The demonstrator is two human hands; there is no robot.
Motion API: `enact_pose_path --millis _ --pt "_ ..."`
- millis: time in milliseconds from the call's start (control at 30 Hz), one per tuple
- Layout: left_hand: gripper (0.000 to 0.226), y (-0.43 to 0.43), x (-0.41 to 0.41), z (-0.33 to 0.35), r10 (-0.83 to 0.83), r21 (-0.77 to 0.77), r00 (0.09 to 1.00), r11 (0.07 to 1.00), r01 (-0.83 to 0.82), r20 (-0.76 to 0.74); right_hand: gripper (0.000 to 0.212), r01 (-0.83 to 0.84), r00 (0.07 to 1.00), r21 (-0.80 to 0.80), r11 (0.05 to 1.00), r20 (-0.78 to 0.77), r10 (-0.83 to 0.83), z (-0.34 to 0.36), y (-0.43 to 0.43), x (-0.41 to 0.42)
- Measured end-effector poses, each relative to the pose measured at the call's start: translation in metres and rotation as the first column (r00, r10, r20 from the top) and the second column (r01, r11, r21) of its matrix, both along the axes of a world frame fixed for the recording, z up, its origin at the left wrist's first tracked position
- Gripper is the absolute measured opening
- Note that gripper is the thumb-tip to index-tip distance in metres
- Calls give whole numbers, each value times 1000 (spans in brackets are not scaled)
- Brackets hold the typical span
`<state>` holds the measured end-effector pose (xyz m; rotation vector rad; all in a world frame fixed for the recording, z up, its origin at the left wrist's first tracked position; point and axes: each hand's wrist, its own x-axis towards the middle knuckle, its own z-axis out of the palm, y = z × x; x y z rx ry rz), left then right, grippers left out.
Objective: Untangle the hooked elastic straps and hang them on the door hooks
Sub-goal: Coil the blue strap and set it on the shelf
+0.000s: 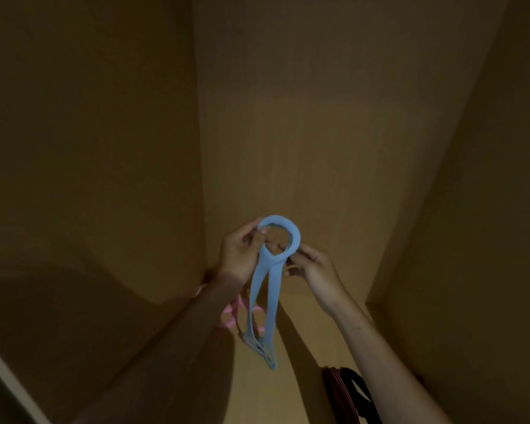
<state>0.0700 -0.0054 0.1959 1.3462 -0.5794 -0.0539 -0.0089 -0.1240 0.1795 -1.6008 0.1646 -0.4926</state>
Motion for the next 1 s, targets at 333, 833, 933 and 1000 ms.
enact_pose_path --millis 333,833,933,1000 --pt "16 -10 -6 20 -125 -221 966 972 73 -227 25 -104 989 6 995 -108 104 -38 37 11" --pt "16 3 11 23 -73 -279 949 960 -17 -307 18 91 994 -130 987 -44 -98 -71 51 26" --pt "18 3 9 23 -93 -297 938 955 -11 -334 19 83 994 -165 983 -51 -93 -74 53 30" --pt "18 2 7 23 -110 -304 933 953 0 -344 20 114 992 -145 983 -32 -120 -73 56 35"
